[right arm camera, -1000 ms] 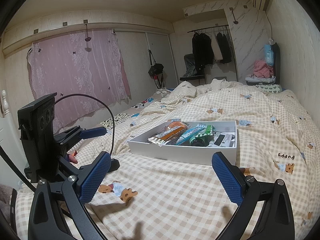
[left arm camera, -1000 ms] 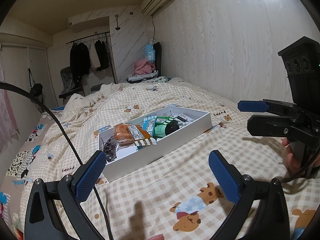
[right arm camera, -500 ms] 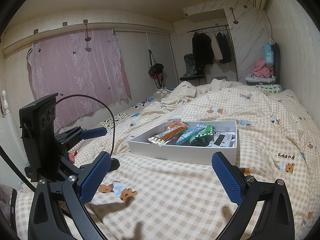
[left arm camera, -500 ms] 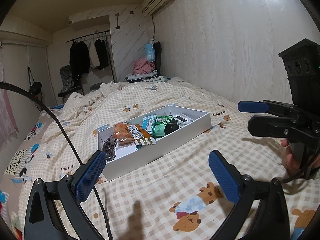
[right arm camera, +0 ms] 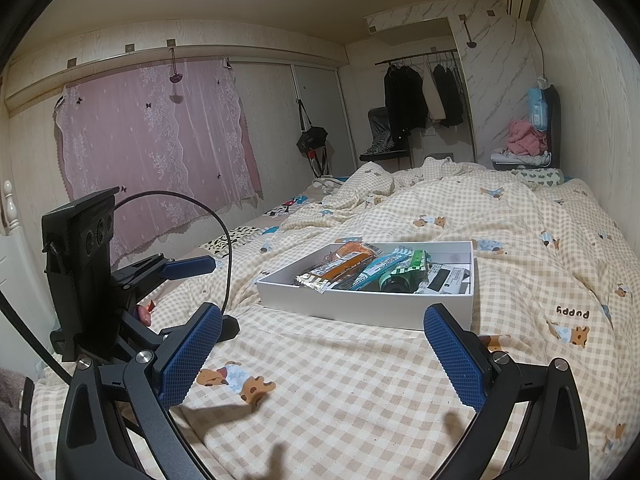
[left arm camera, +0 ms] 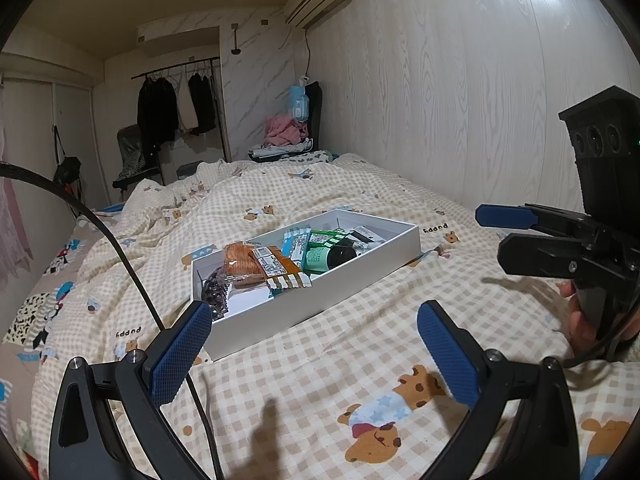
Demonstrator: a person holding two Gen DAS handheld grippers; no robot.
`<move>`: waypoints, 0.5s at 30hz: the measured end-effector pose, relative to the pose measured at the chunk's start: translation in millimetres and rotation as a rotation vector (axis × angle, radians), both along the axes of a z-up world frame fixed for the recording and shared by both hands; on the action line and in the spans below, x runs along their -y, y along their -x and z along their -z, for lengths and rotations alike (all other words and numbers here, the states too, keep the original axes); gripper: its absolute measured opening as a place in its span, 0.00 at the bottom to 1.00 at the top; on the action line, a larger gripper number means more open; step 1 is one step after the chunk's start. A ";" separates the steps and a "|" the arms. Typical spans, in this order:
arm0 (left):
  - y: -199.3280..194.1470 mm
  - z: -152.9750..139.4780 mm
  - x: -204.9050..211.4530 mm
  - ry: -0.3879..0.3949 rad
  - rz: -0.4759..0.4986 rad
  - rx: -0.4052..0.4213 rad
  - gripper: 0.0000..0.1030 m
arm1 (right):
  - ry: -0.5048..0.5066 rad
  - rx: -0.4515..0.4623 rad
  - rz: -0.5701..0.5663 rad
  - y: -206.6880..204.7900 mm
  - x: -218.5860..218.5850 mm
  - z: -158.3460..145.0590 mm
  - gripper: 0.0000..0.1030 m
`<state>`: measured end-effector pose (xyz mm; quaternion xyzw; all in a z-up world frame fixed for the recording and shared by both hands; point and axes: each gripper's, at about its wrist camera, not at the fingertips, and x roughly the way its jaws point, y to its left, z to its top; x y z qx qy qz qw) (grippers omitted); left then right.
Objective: Organize objects
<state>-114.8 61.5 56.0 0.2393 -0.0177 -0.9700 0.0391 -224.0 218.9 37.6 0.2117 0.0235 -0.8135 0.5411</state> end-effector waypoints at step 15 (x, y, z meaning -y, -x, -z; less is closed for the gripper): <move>-1.7 -1.0 17.8 -0.099 0.013 0.007 1.00 | 0.000 0.001 0.000 -0.1 -0.4 -0.6 0.99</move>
